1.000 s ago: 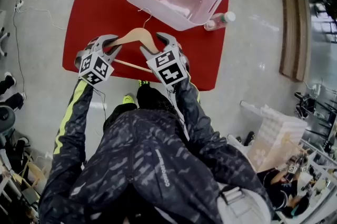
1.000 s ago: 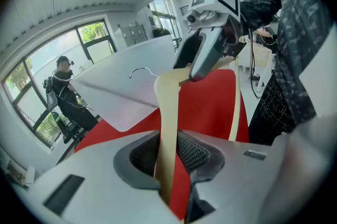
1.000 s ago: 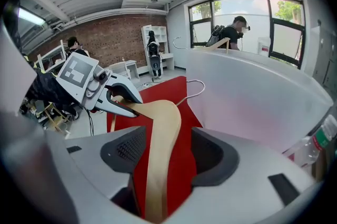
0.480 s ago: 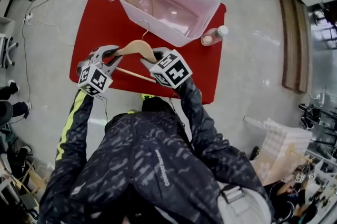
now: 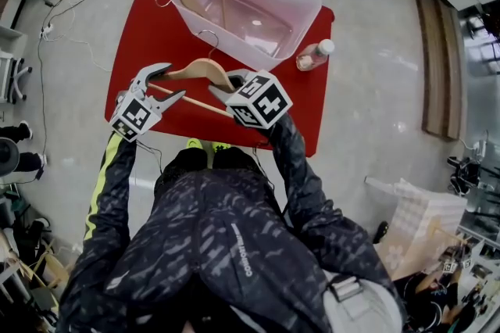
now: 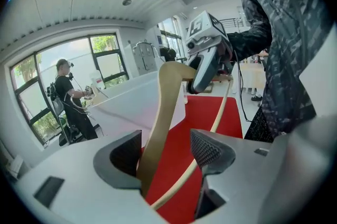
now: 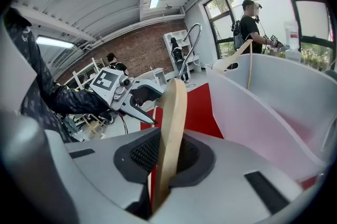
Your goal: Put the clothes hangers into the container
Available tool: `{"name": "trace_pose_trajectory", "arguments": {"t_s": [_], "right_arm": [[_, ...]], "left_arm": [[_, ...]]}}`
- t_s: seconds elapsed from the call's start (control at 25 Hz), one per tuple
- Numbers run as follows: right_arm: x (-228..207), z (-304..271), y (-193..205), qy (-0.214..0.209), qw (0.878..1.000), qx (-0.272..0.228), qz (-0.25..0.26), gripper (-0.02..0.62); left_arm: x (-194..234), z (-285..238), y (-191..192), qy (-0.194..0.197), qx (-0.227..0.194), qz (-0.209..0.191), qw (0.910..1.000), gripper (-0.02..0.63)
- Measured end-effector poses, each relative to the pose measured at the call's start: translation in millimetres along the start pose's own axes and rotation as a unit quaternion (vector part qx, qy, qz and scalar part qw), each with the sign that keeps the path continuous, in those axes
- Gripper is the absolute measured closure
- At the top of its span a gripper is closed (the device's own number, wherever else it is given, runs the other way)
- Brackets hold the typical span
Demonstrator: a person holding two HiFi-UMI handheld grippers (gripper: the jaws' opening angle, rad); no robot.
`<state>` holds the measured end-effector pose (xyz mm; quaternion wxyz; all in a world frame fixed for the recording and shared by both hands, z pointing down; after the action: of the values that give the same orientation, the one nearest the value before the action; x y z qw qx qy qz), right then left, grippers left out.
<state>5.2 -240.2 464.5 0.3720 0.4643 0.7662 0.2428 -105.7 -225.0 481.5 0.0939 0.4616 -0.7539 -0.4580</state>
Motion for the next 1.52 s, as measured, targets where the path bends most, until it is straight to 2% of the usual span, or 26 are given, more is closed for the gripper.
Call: {"name": "trace_pose_trajectory", "arguments": {"t_s": [0.24,0.36,0.76,0.96,1.2,1.52], "right_arm": [[-4.8,12.7,-13.9,0.014,1.0,-0.014,0.007,0.555],[-6.5,19.1,-21.8,0.03,0.999,-0.02,0.017,0.555],[-9.0,61.5,-73.6,0.077,0.994,-0.062,0.046,0.555],[-9.9,94.5,-108.6,0.087,0.99,-0.088,0.061,0.555],[-20.6,125.8,-135.2,0.112,0.985,-0.114,0.065,0.555],[-50.8,159.6,-144.4,0.179,0.975,-0.121,0.052,0.555]], "left_arm": [[30.9,23.0,-5.7,-0.083,-0.033,0.02,0.9958,0.316],[43.5,34.7,-8.9,-0.102,-0.043,0.026,0.9935,0.314],[53.2,52.4,-60.4,-0.09,-0.093,0.025,0.9913,0.314],[68.1,66.3,-98.5,-0.098,-0.134,0.014,0.9859,0.314],[85.3,68.2,-116.8,-0.098,-0.152,0.006,0.9834,0.314],[98.1,52.0,-133.0,-0.075,-0.172,0.011,0.9822,0.314]]}}
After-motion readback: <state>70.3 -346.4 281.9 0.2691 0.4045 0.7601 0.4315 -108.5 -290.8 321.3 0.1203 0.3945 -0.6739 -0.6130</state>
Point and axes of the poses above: the fingertips, and each gripper's own axes: z backward along the fingers, x to its left, y out of its underside, the point moved 3 cm from there along z, backward along the fingers, and after that the axes turned 3 degrees about -z, right-handed, at the moved point
